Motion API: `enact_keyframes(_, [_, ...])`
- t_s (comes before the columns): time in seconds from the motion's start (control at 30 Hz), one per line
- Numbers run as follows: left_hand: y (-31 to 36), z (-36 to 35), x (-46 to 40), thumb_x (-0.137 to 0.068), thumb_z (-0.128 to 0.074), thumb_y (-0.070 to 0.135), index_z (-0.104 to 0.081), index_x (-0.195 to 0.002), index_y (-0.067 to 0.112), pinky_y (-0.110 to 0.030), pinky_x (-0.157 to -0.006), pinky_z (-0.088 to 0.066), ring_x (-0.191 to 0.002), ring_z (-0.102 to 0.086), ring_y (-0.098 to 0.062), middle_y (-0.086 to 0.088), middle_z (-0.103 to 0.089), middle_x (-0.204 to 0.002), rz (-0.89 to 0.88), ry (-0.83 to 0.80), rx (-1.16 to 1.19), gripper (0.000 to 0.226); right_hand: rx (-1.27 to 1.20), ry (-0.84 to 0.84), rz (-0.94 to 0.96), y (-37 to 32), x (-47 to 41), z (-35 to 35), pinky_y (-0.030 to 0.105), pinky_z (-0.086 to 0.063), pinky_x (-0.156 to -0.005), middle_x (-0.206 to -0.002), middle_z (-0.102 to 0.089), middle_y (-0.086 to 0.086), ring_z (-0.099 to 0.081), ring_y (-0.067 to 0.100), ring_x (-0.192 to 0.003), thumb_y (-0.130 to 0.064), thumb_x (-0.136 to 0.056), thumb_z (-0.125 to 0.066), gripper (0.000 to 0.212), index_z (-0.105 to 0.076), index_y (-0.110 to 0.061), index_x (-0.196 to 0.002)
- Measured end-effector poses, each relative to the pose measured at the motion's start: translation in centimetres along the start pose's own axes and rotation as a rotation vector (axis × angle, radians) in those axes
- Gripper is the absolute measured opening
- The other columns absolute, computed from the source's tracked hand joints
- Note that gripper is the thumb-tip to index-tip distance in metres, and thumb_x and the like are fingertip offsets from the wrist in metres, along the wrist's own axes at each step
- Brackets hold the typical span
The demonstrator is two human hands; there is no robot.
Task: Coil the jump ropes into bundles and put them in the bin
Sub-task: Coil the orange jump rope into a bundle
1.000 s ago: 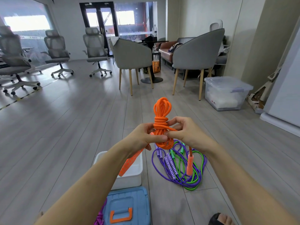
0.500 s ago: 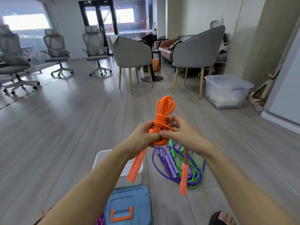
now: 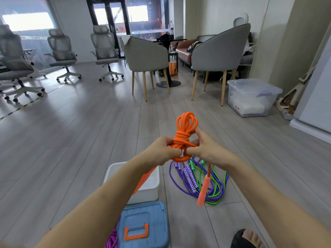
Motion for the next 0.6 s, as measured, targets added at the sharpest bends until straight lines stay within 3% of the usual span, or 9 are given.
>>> enact_keyframes(0.07, [-0.3, -0.2, 0.2, -0.087, -0.064, 0.011, -0.070, -0.094, 0.008, -0.023, -0.047, -0.033, -0.056, -0.037, -0.012, -0.001, -0.044, -0.063, 0.018, -0.046, 0.028, 0.010, -0.049, -0.028, -0.009, 0.4, 0.3, -0.2, 0.038, -0.052, -0.063, -0.083, -0.073, 0.018, -0.059, 0.019, -0.064, -0.011, -0.071, -0.071, 0.063, -0.050, -0.027, -0.129])
enact_keyframes(0.13, [-0.8, -0.1, 0.2, -0.086, -0.065, 0.008, -0.067, -0.082, 0.019, -0.024, -0.048, -0.031, -0.056, -0.037, -0.013, -0.004, -0.044, -0.065, 0.025, -0.080, 0.082, 0.011, -0.137, -0.008, -0.045, 0.5, 0.5, -0.3, 0.023, -0.039, -0.048, -0.071, -0.069, 0.011, -0.047, 0.011, -0.049, 0.002, -0.078, -0.068, 0.054, -0.049, -0.017, -0.126])
enact_keyframes(0.23, [-1.5, 0.2, 0.3, -0.091, -0.067, 0.006, -0.064, -0.093, 0.019, -0.022, -0.047, -0.025, -0.054, -0.030, -0.010, 0.000, -0.040, -0.066, 0.059, -0.188, 0.268, 0.014, -0.356, -0.009, -0.092, 0.4, 0.6, -0.2, 0.021, -0.022, -0.038, -0.061, -0.058, 0.006, -0.030, 0.009, -0.041, 0.014, -0.084, -0.060, 0.048, -0.047, -0.014, -0.120])
enact_keyframes(0.37, [-2.6, 0.4, 0.3, -0.089, -0.073, 0.011, -0.061, -0.101, 0.017, -0.021, -0.044, -0.018, -0.049, -0.024, -0.006, 0.001, -0.032, -0.067, 0.052, -0.303, 0.484, 0.019, -0.610, -0.087, -0.126, -0.1, 0.3, 0.2, 0.017, -0.018, -0.035, -0.065, -0.060, 0.011, -0.025, 0.005, -0.037, 0.018, -0.086, -0.056, 0.046, -0.046, -0.016, -0.115])
enact_keyframes(0.5, [-3.0, -0.5, 0.5, -0.086, -0.070, 0.010, -0.067, -0.099, 0.021, -0.017, -0.042, -0.017, -0.044, -0.027, -0.001, 0.005, -0.039, -0.065, 0.036, -0.326, 0.679, 0.017, -0.778, -0.156, -0.152, 0.8, 0.3, 0.2, 0.017, -0.018, -0.036, -0.075, -0.062, 0.014, -0.027, 0.003, -0.036, 0.004, -0.078, -0.064, 0.047, -0.048, -0.017, -0.116])
enact_keyframes(0.6, [-3.3, -0.7, 0.5, -0.091, -0.067, 0.003, -0.069, -0.103, 0.017, -0.014, -0.039, -0.020, -0.043, -0.028, 0.001, 0.006, -0.054, -0.070, 0.037, -0.325, 0.744, 0.019, -0.739, -0.218, -0.113, 1.9, 0.6, 0.3, 0.016, -0.019, -0.038, -0.071, -0.064, 0.005, -0.027, 0.001, -0.038, -0.003, -0.083, -0.065, 0.046, -0.046, -0.016, -0.123])
Point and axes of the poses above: each hand's wrist, its own x-axis away from the middle knuckle, its own z-axis out of the back of the hand, y = z × x, the point moved 1 cm from there along -x, towards the middle knuckle
